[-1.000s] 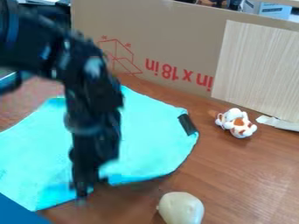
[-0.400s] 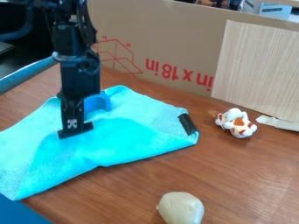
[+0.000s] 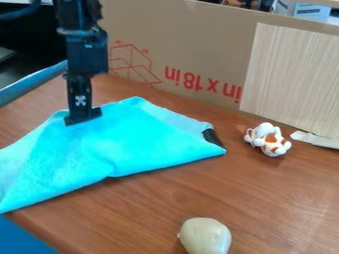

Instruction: Fold the cloth from bottom right to top left

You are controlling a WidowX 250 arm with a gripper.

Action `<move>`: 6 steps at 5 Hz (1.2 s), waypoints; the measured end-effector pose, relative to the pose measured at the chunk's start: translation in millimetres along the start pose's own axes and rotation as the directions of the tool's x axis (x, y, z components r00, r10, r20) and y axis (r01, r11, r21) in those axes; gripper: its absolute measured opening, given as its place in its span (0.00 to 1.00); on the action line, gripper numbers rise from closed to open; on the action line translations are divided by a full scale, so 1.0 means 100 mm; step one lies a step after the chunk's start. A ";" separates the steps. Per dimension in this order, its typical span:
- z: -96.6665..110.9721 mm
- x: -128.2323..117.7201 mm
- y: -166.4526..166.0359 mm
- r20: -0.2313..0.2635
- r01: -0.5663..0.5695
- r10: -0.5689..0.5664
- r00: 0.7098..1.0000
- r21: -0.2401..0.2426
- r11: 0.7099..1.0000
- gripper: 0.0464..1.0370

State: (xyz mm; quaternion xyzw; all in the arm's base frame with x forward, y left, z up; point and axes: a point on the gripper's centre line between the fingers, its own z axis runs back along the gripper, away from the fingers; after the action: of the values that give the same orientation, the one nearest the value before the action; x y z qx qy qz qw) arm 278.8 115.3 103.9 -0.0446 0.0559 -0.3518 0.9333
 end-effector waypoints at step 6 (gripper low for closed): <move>0.10 0.07 1.07 0.012 -0.055 0.057 0.998 -0.102 0.993 0.18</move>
State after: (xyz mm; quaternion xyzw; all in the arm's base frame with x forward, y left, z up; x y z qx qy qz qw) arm 355.1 191.0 99.8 -0.0932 0.0681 -0.3218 0.9397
